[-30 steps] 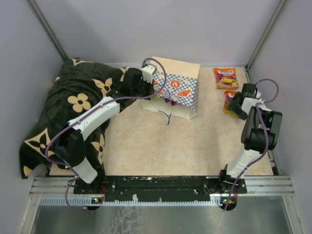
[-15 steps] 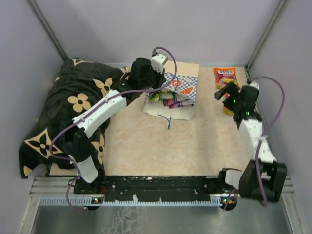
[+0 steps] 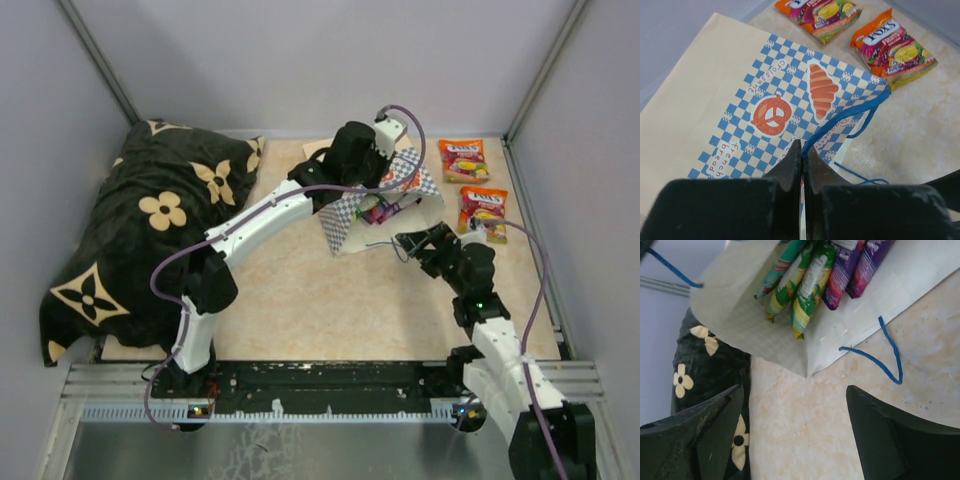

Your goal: Take the snacks out of the paper bag

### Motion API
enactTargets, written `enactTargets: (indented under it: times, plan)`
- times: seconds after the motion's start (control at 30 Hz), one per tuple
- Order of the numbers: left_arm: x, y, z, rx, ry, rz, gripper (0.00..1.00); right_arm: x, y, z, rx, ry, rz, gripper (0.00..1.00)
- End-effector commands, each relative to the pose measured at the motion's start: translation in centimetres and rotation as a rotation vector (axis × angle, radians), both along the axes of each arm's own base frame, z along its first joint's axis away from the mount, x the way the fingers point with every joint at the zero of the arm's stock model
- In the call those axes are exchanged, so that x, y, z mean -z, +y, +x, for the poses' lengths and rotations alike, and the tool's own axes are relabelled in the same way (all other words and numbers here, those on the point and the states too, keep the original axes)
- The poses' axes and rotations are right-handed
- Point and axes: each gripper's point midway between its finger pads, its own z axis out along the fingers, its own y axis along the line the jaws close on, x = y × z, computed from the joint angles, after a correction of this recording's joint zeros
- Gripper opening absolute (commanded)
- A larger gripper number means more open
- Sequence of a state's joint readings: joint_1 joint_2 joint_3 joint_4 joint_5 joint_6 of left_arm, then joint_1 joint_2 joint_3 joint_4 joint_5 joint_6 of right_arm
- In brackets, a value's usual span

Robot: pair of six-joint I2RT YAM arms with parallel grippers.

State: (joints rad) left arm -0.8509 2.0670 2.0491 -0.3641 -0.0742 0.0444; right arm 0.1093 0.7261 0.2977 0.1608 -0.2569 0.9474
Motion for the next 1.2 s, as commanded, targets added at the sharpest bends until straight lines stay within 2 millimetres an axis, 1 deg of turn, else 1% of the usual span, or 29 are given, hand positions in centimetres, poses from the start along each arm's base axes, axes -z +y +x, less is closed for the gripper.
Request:
enactTargets:
  times: [0.0,0.03,0.07,0.13,0.17,0.3,0.4,0.5,0.53,0.6,0.67,0.7,0.73,0.8,0.83,0.87,0.93,1.03,1.1,1.17]
  plan:
    - [-4.6,-0.9,1.2,-0.007,-0.043,-0.131,0.0,-0.1,2.6,1.7,-0.087,0.023,0.027,0.82]
    - [-4.4,-1.4,1.1,0.01,-0.031,-0.135,0.0,0.8,3.2,2.1,-0.112,0.059,0.007,0.81]
    - [-4.8,-1.8,1.1,0.023,-0.03,-0.146,0.0,1.7,3.7,2.5,-0.147,0.09,-0.03,0.81]
    - [-4.3,-2.2,1.1,0.035,-0.013,-0.138,0.0,3.2,4.2,3.6,-0.185,0.141,-0.07,0.8]
    - [-4.0,-2.3,1.1,0.035,-0.011,-0.133,0.0,3.8,4.3,4.6,-0.195,0.16,-0.098,0.8]
    - [-3.7,-1.6,1.3,0.013,-0.034,-0.112,0.0,4.7,4.2,8.1,-0.226,0.197,-0.179,0.8]
    - [-3.2,-0.8,2.2,-0.025,-0.054,-0.097,0.0,4.7,4.1,10.9,-0.249,0.199,-0.219,0.81]
    - [-3.0,-0.6,3.2,-0.052,-0.053,-0.105,0.0,5.0,3.0,13.8,-0.238,0.201,-0.254,0.81]
    - [-2.9,-0.7,3.5,-0.057,-0.052,-0.111,0.0,5.6,2.5,14.6,-0.227,0.218,-0.254,0.81]
    - [-2.9,-1.1,3.9,-0.063,-0.055,-0.12,0.0,6.0,2.3,15.5,-0.221,0.232,-0.235,0.8]
    - [-2.8,-1.3,4.2,-0.067,-0.06,-0.126,0.0,5.5,3.7,15.5,-0.218,0.206,-0.148,0.78]
    - [-2.6,-1.3,4.4,-0.071,-0.061,-0.126,0.0,5.8,4.7,14.7,-0.221,0.204,-0.1,0.77]
    - [-2.6,-1.3,4.5,-0.075,-0.063,-0.125,0.0,5.3,5.9,14.4,-0.229,0.182,-0.065,0.76]
    - [-2.2,-1.2,4.7,-0.081,-0.059,-0.117,0.0,5.0,7.7,13.4,-0.211,0.182,-0.022,0.74]
    - [-2.1,-1.0,4.7,-0.084,-0.057,-0.114,0.0,5.1,8.1,13.0,-0.181,0.189,-0.004,0.73]
    - [-2.0,-0.9,4.8,-0.088,-0.055,-0.11,0.0,4.3,8.4,12.2,-0.148,0.186,0.021,0.73]
    - [-1.9,-0.4,4.9,-0.096,-0.055,-0.104,0.0,4.6,7.9,10.7,-0.047,0.219,0.056,0.72]
    - [-2.0,0.3,5.1,-0.101,-0.05,-0.101,0.0,5.4,5.2,8.2,0.089,0.27,0.052,0.74]
    - [-2.0,0.6,5.1,-0.097,-0.044,-0.099,0.0,5.3,3.4,6.5,0.147,0.281,-0.009,0.76]
    - [-1.8,0.8,5.2,-0.096,-0.038,-0.095,0.0,4.9,2.1,4.9,0.165,0.293,-0.074,0.77]
